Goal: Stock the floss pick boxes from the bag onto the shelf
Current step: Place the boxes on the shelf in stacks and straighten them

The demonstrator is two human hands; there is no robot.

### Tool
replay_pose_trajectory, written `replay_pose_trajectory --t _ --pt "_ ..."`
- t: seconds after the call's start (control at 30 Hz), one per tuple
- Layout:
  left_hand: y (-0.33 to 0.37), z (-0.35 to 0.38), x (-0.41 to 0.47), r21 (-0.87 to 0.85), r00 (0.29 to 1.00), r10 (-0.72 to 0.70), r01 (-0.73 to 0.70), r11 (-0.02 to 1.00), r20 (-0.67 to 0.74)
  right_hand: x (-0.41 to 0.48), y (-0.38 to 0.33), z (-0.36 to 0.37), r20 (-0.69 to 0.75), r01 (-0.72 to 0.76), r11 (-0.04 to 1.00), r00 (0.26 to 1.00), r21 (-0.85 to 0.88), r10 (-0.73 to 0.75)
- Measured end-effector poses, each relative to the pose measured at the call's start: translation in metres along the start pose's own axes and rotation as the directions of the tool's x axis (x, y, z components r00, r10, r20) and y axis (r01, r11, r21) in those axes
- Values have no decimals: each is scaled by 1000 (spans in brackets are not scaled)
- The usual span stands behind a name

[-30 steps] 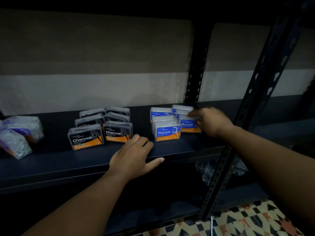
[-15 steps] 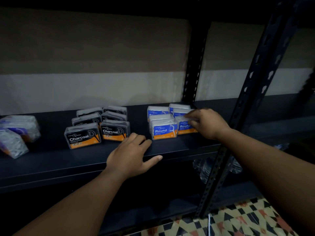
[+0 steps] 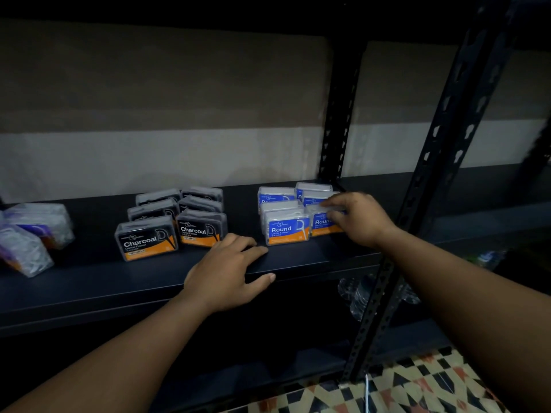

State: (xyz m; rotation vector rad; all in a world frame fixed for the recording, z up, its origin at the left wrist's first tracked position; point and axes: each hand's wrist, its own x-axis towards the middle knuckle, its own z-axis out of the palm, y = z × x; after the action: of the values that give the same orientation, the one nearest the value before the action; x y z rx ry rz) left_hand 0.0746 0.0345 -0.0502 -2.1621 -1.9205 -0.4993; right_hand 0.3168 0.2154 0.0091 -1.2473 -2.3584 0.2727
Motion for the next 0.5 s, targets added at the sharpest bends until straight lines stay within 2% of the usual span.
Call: replay_pose_trajectory --t 0.5 --pt "5 -1 3 -15 999 -39 38 999 -14 -8 -7 -7 28 -11 1000 1000 15 10"
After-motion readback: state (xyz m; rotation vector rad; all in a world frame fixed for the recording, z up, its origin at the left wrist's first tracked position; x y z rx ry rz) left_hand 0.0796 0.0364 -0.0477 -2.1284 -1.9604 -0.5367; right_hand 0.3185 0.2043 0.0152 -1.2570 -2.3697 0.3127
